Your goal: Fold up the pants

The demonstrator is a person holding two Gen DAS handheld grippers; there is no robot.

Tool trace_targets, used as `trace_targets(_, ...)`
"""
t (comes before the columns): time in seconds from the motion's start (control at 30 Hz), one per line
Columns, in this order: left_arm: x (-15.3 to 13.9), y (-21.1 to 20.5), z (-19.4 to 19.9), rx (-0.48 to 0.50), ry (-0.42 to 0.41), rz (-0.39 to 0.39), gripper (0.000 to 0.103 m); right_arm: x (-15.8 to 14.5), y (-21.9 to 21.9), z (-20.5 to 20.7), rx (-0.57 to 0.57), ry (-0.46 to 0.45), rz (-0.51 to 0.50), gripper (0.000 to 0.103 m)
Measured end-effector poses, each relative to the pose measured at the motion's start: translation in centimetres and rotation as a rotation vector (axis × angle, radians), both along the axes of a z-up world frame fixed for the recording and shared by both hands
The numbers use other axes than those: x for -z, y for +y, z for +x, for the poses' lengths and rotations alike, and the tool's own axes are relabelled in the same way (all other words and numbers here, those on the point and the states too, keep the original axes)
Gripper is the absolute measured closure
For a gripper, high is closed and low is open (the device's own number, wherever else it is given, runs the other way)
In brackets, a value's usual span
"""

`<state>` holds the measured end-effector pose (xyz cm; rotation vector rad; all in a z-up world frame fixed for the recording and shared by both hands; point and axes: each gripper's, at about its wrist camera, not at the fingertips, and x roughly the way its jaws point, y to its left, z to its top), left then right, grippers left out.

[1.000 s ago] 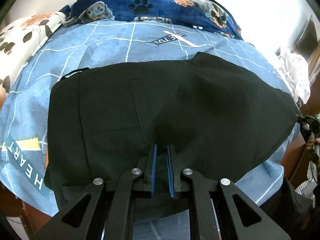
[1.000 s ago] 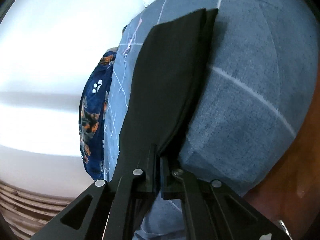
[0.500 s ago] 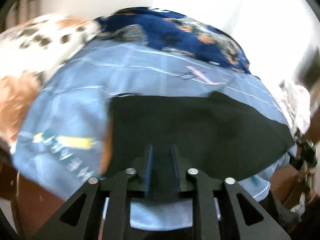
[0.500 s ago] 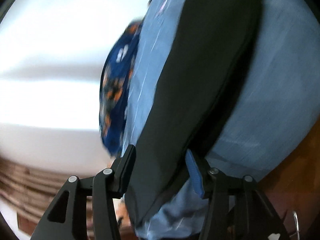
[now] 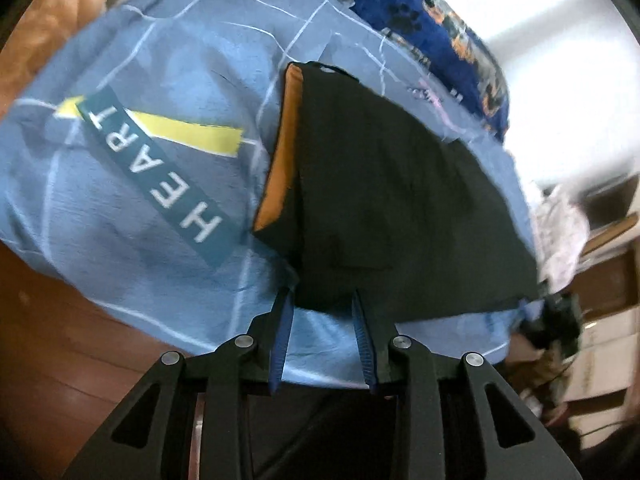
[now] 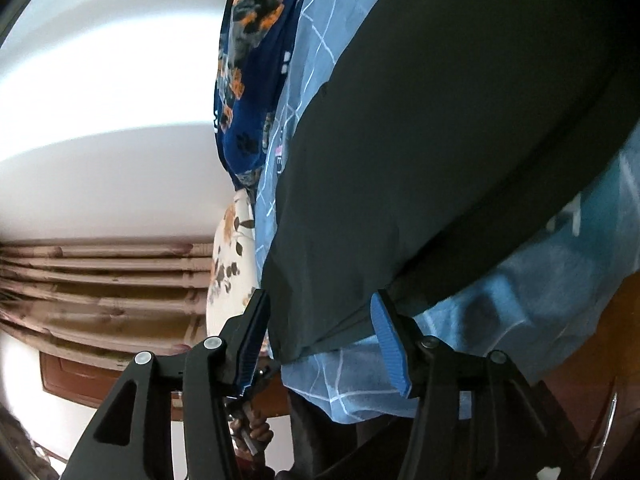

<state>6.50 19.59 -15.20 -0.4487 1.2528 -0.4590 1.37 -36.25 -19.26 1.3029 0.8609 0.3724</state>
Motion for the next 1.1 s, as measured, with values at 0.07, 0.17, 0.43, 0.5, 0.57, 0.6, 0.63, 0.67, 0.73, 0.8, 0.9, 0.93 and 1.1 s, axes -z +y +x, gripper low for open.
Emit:
trace_targets(0.07, -0.1, 0.1, 0.1, -0.020, -0.014, -0.029, 0.071, -0.1, 0.5, 0.0, 0.007, 0.003, -0.005, 0.048)
trace_targets(0.17, -0.4, -0.4, 0.0, -0.021, -0.036, 0.047, 0.085, 0.3, 0.3, -0.6, 0.019, 0.013, -0.003, 0.045)
trace_targets(0.43, -5.0, -2.0, 0.0, -0.058, -0.253, 0.226, 0.091, 0.6, 0.7, -1.0, 0.020, 0.021, -0.003, 0.044)
trace_targets(0.5, -5.7, -2.2, 0.8, -0.071, -0.283, 0.251, 0.091, 0.6, 0.8, -1.0, 0.019, 0.018, -0.003, 0.044)
trace_targets(0.57, -5.3, -2.0, 1.4, -0.082, -0.280, 0.276, 0.091, 0.5, 0.8, -1.0, 0.019, 0.014, -0.003, 0.043)
trace_targets(0.6, -4.6, -1.9, 1.6, -0.083, -0.258, 0.281, 0.091, 0.4, 0.8, -1.0, 0.020, 0.012, -0.002, 0.043)
trace_targets(0.63, -3.5, -1.8, 1.9, -0.081, -0.225, 0.289, 0.091, 0.4, 0.8, -1.0, 0.020, 0.011, 0.001, 0.043)
trace_targets(0.67, -2.3, -1.6, 1.9, -0.078, -0.183, 0.287, 0.091, 0.5, 0.8, -1.0, 0.020, 0.011, 0.003, 0.043)
trace_targets(0.73, -1.5, -1.5, 1.4, -0.082, -0.169, 0.276, 0.091, 0.5, 0.7, -1.0, 0.019, 0.011, 0.007, 0.043)
trace_targets(0.8, -1.9, -1.7, 0.9, -0.077, -0.180, 0.275, 0.091, 0.5, 0.5, -1.1, 0.022, 0.009, 0.010, 0.043)
trace_targets(0.9, -2.2, -2.7, 0.7, -0.032, -0.202, 0.352, 0.088, 0.4, -0.4, -1.3, 0.043, 0.006, 0.010, 0.042)
trace_targets(0.93, -2.4, -3.0, 0.6, -0.028, -0.209, 0.374, 0.087, 0.4, -0.9, -1.4, 0.053, 0.007, 0.014, 0.042)
trace_targets(1.1, -5.5, -3.9, -0.6, -0.109, -0.290, 0.603, 0.047, -0.1, -6.8, -4.5, 0.228, -0.012, 0.054, 0.042)
